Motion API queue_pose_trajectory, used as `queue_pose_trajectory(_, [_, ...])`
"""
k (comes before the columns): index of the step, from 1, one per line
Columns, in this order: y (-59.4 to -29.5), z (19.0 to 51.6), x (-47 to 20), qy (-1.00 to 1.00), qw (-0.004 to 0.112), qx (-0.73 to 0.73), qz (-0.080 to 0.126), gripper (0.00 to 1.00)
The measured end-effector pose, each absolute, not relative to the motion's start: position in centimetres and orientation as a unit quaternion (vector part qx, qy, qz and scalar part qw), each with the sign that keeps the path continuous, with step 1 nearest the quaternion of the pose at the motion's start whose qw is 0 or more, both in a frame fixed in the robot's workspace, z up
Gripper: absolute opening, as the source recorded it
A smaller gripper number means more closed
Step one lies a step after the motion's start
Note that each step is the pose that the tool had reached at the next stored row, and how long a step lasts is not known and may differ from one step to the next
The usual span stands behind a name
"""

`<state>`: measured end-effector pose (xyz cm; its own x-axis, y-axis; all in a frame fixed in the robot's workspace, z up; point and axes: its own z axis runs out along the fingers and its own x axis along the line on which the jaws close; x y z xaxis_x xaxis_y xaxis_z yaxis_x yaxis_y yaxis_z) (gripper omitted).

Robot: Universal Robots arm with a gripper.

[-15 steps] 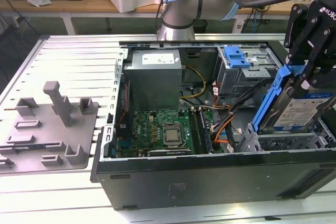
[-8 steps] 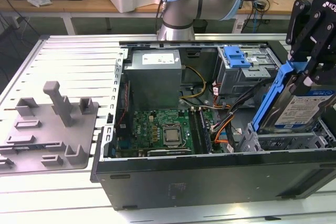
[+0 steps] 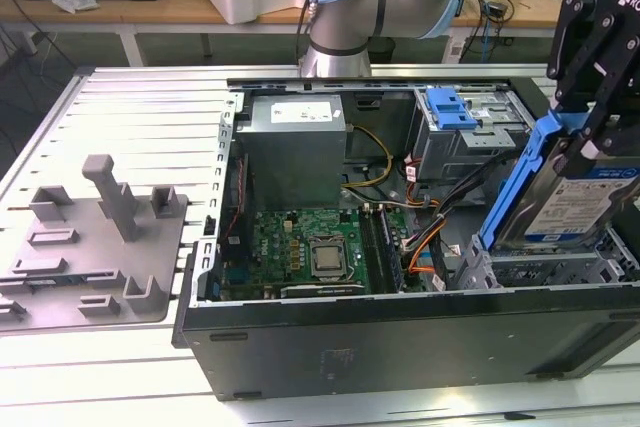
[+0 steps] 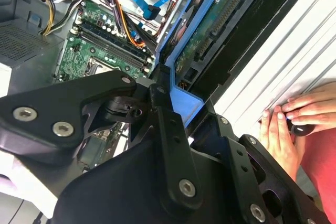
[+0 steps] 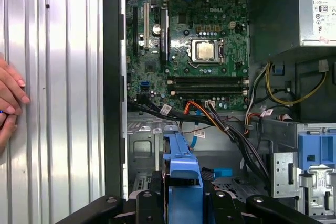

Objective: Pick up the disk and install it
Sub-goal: 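Insert the disk into the insertion slot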

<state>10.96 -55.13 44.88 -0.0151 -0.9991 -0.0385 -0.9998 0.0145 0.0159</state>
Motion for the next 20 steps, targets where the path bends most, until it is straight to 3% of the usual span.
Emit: queue_pose_trajectory(20, [-55.08, 45.46, 10.96, 0.713, 0.008, -0.701, 0.019, 0.37])
